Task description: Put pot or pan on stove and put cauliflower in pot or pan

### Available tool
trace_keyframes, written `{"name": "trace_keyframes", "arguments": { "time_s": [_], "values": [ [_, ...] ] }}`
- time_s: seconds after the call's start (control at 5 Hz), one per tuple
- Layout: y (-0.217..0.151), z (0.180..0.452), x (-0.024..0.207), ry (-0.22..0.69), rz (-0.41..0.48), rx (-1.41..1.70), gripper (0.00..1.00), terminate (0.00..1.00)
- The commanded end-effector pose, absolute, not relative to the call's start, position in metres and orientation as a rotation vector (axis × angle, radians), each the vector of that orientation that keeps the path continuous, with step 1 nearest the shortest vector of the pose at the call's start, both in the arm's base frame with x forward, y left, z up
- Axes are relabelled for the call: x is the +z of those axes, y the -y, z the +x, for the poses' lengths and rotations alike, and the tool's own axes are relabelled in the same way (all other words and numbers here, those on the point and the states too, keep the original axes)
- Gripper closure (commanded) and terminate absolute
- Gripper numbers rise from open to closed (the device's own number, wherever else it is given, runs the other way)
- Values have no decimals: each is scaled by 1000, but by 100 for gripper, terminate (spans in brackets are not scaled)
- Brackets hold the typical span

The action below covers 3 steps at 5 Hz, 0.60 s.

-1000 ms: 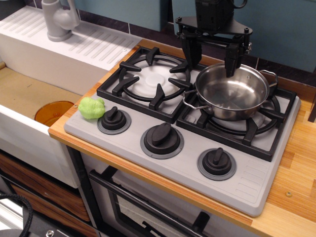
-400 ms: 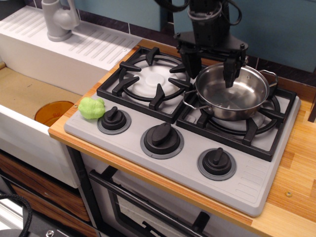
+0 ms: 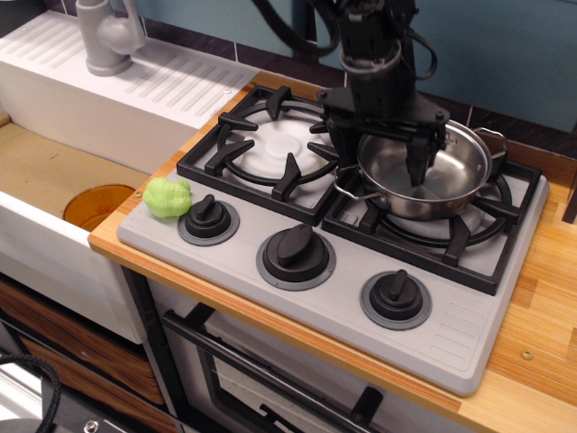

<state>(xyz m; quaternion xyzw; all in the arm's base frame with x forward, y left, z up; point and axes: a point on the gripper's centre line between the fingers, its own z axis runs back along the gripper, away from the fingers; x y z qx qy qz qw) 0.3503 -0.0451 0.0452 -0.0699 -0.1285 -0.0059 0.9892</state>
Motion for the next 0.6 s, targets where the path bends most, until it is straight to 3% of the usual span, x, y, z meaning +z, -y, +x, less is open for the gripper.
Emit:
{"name": "trace_keyframes", "arguments": {
  "time_s": [0.0,0.4],
  "values": [
    [53,354,54,308,-158,-12,100,0],
    [52,351,61,294,-180,-21,100,0]
  ]
}}
